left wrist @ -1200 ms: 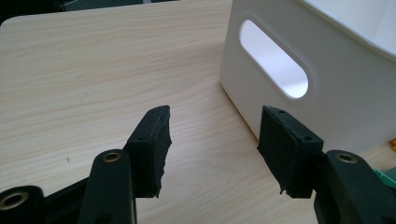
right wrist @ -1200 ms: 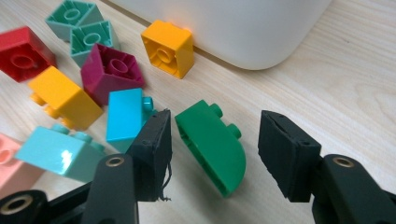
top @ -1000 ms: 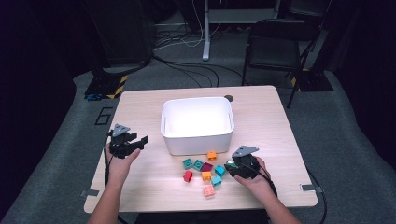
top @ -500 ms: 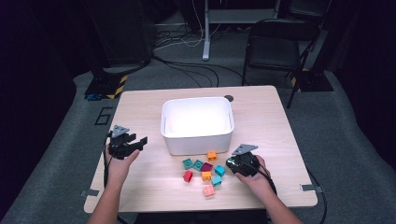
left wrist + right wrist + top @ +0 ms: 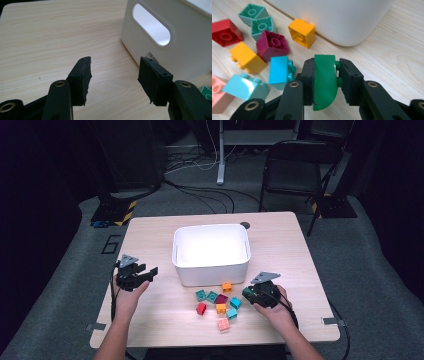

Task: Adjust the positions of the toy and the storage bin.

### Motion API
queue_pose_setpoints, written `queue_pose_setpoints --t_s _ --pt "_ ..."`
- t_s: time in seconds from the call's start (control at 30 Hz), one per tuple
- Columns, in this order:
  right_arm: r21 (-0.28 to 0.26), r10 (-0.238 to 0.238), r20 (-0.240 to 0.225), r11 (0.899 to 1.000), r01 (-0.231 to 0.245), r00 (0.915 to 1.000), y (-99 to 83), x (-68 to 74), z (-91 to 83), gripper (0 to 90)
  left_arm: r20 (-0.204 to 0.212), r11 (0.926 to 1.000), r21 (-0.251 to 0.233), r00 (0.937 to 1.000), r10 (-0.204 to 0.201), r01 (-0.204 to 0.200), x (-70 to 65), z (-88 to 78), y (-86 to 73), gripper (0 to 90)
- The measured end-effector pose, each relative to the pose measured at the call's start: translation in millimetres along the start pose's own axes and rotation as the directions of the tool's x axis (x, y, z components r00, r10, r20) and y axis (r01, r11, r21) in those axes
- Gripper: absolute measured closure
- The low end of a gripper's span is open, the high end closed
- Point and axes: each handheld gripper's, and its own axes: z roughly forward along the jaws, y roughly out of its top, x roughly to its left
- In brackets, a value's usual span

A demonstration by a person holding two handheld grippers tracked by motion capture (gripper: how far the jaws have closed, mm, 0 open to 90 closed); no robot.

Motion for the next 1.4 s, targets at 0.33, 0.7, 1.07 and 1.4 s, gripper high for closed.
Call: queue_pose_setpoints --t_s 0.33,0.7,1.07,1.4 --pt "-0.010 0.024 -0.029 1.000 -0.025 0.9993 12.1 -3.4 -20.8 66.1 -0.001 1.0000 0.003 1.0000 -0.005 0.005 0.6 -0.5 -0.2 43.2" --pt "-0.024 -0.001 -0.061 1.000 -0.001 0.9982 34.3 -6.6 -47.7 66.1 0.000 1.0000 0.005 1.0000 -0.005 0.005 0.7 0.4 -0.8 43.2" --pt "-0.050 -0.011 -0.096 0.999 0.006 0.9953 62.6 -10.7 -75.7 66.1 0.000 1.0000 0.007 1.0000 -0.007 0.007 1.1 0.7 -0.9 43.2" --pt "-0.076 -0.039 -0.109 0.997 0.031 0.9933 90.2 -11.6 -91.3 66.1 -0.003 0.9999 0.000 0.9999 -0.016 0.016 3.9 0.3 -0.8 43.2"
